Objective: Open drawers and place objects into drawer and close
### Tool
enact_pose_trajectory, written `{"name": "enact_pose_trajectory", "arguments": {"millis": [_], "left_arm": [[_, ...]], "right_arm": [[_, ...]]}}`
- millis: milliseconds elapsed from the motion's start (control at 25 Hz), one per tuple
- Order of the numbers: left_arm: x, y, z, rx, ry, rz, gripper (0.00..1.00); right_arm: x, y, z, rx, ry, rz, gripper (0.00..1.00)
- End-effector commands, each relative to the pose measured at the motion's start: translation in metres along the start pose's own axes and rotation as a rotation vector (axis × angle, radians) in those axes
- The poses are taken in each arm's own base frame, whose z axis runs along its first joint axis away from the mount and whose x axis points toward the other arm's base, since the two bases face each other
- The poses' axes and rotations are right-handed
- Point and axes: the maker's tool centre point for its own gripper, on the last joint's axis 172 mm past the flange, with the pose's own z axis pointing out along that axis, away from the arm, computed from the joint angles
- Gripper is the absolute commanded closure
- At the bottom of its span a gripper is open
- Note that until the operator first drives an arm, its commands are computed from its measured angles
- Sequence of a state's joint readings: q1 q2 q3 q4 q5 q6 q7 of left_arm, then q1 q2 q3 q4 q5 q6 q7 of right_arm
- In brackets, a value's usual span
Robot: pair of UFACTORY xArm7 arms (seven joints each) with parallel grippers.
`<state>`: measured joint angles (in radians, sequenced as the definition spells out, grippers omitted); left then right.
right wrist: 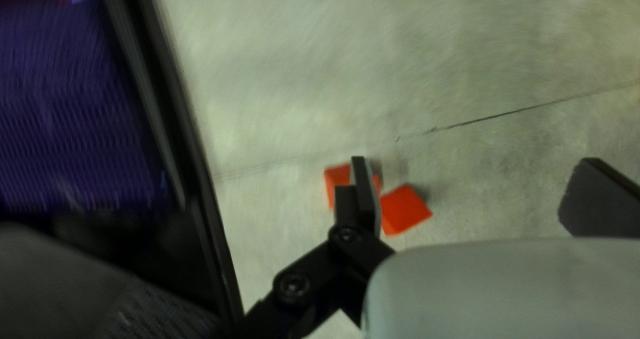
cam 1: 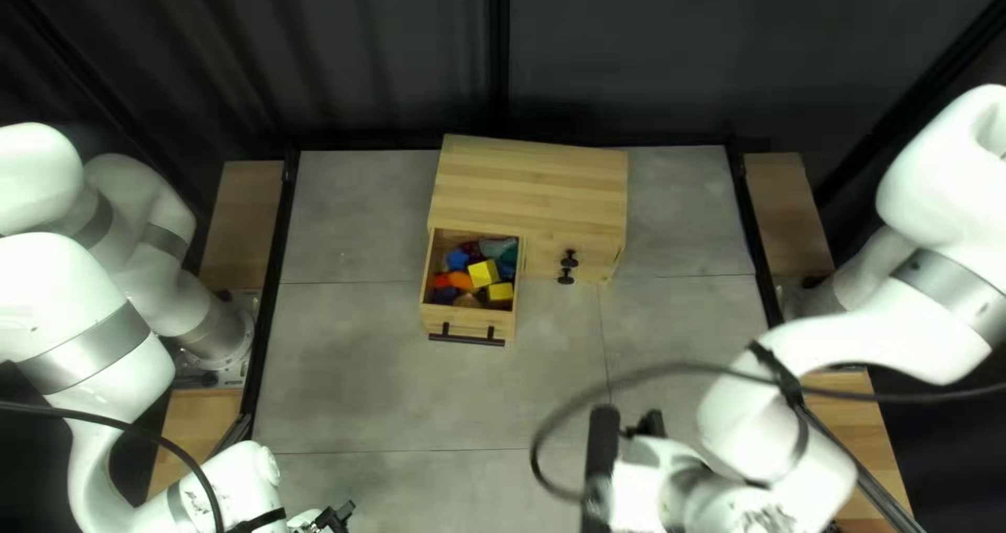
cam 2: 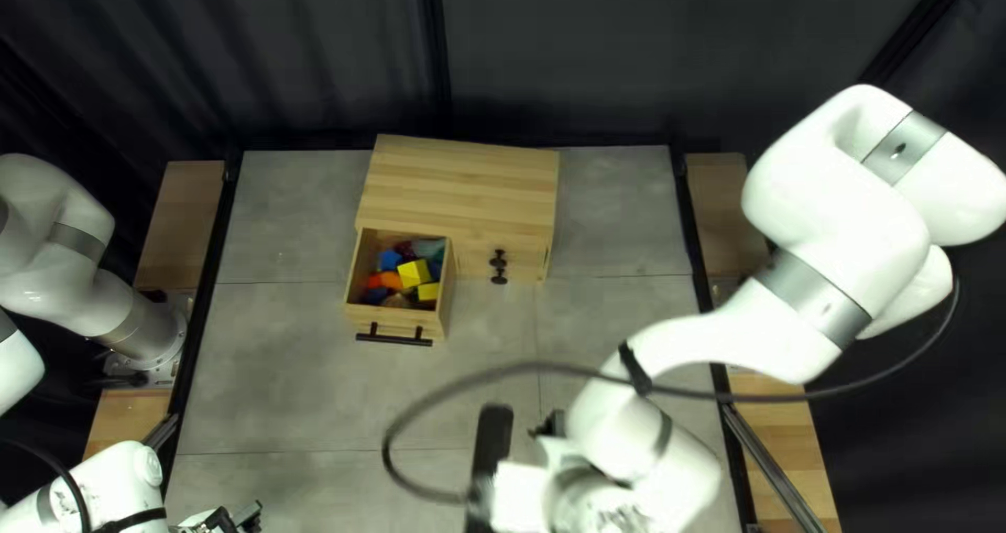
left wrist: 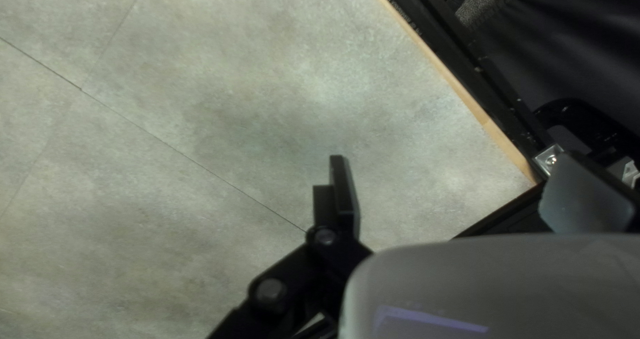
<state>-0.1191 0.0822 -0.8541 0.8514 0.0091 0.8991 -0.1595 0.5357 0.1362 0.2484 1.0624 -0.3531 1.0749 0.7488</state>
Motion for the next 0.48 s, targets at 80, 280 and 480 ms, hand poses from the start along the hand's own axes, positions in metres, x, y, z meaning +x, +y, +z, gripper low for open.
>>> {"name": "enact_pose_trajectory", "arguments": {"millis": [80, 280, 480], "left_arm": [[0.0, 0.0, 0.0, 0.0, 0.0, 0.0, 0.0], [0.0, 0.0, 0.0, 0.0, 0.0, 0.0, 0.0], [0.0, 0.0, 0.0, 0.0, 0.0, 0.0, 0.0]], "right_arm": [[-0.035, -0.001, 0.03, 0.03, -0.059, -0.173, 0.0], [-0.044, 0.003, 0.055, 0.057, -0.083, -0.224, 0.0], [-0.046, 0.007, 0.07, 0.077, -0.083, -0.226, 0.0]]}}
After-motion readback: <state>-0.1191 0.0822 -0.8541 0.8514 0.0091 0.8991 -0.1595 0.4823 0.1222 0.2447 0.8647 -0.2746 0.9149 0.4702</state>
